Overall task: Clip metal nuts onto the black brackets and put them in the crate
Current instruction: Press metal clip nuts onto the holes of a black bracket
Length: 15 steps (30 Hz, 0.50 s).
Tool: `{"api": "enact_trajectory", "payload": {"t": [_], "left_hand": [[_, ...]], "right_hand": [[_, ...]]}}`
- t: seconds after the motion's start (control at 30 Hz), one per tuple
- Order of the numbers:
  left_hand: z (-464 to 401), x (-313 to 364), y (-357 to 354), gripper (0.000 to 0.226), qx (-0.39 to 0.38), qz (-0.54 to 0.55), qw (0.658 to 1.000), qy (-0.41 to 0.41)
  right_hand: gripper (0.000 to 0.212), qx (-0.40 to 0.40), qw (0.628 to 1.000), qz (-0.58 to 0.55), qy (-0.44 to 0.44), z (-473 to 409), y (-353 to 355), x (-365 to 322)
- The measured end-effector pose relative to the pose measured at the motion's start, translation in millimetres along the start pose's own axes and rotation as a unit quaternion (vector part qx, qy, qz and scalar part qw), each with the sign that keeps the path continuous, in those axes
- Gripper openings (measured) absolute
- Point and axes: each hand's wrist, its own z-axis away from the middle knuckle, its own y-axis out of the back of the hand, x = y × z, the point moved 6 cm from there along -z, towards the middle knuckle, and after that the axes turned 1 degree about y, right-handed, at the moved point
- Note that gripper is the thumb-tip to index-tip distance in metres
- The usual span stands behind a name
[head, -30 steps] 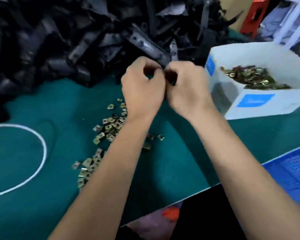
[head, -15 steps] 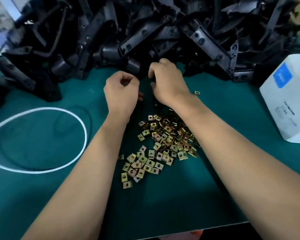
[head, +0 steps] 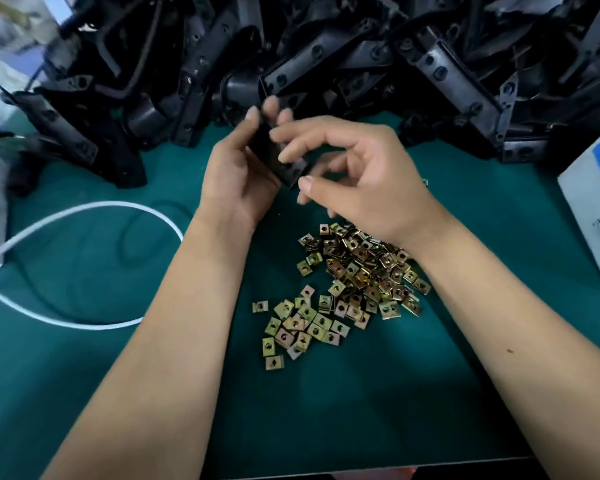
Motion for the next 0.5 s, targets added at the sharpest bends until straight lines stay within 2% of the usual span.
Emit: {"api": "enact_trajectory", "payload": {"t": [0.03, 0.1, 0.17, 0.2, 0.3, 0.37, 0.43, 0.5], "left_hand": [[-1.7, 4.9, 5.6, 0.024, 0.021, 0.021, 1.000, -0.010], [-3.3, 13.2, 14.7, 0.021, 0.048, 0.044, 0.998, -0.027], [-3.8, 14.5, 19.4, 0.021, 0.045, 0.048, 0.998, -0.005], [-3.8, 13.9, 20.1, 0.019, 0.037, 0.033, 0.999, 0.010], [-1.7, 9.4, 17.2, 0.020, -0.015, -0.066, 0.996, 0.052], [-0.1, 7.0, 12.6, 0.032, -0.048, -0.165, 0.984, 0.049], [-0.8, 2.5, 9.2, 0.051, -0.060, -0.225, 0.972, 0.039], [-2.9, 0.1, 8.3, 0.057, -0.061, -0.231, 0.970, 0.036]], "right_hand": [[0.021, 0.008, 1.000, 0.010, -0.010, 3.9, 3.7, 2.6], [0.017, -0.017, 0.990, 0.142, -0.016, 8.7, 7.2, 7.8], [0.019, -0.123, 0.951, 0.279, -0.056, 14.4, -0.2, 20.8], [0.023, -0.171, 0.930, 0.313, -0.087, 18.3, -3.8, 27.6], [0.020, -0.208, 0.920, 0.310, -0.124, 22.6, -11.8, 33.4], [0.017, -0.205, 0.924, 0.304, -0.111, 21.2, -14.2, 31.5], [0.015, -0.181, 0.934, 0.292, -0.101, 20.5, -13.4, 30.8], [0.012, -0.131, 0.953, 0.255, -0.101, 19.9, -9.7, 31.2]]}}
